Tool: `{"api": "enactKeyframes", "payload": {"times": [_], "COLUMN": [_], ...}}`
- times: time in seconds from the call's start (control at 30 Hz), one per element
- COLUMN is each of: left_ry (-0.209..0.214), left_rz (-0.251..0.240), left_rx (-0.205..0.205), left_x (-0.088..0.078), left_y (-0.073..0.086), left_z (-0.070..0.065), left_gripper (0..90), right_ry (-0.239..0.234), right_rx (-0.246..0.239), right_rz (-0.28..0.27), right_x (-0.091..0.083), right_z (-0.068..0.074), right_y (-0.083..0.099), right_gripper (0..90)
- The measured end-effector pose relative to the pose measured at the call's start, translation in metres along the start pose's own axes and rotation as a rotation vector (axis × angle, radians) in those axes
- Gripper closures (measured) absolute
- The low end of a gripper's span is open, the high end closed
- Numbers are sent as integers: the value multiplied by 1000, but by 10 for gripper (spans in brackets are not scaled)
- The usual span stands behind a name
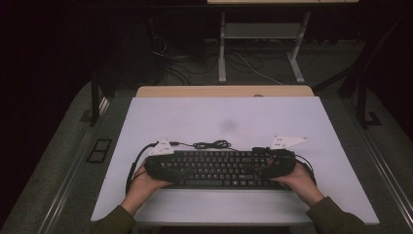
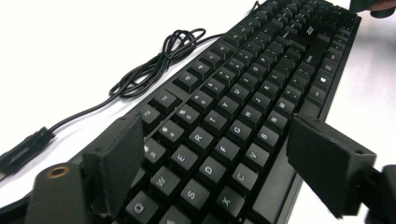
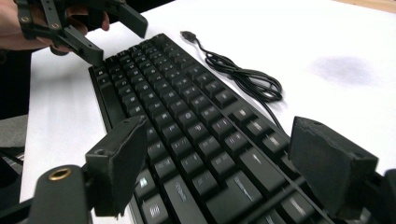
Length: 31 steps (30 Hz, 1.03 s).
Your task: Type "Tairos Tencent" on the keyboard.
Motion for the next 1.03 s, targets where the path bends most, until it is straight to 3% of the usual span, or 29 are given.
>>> {"api": "enactKeyframes", "payload": {"times": [0.2,0.6,1.03], "left_ry": [-20,-6,-13], "left_rz": [-13,-37,-44], "left_rx": [-8,3,4], "left_x": [-10,-15,-16], "left_y": [5,10,9], "left_z": [1,-1,1], "left_gripper": [139,138,136], "right_ry": [28,101,136], "right_rx": [1,23,40], "right_rz": [-14,-51,-67], "right_x": [-18,-59,-76], "right_z": [-6,-21,-32], "right_y": [8,29,40], "right_gripper": [193,188,188]}}
Point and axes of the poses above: each handheld gripper's, and its own axes: x roughly forward along the jaws, y roughly out of its underside, z roughly to its left, the point moved 9 cm from there along x, roughly forward along the jaws, and after that the axes turned 13 degrees about x, right-handed, at the moved point
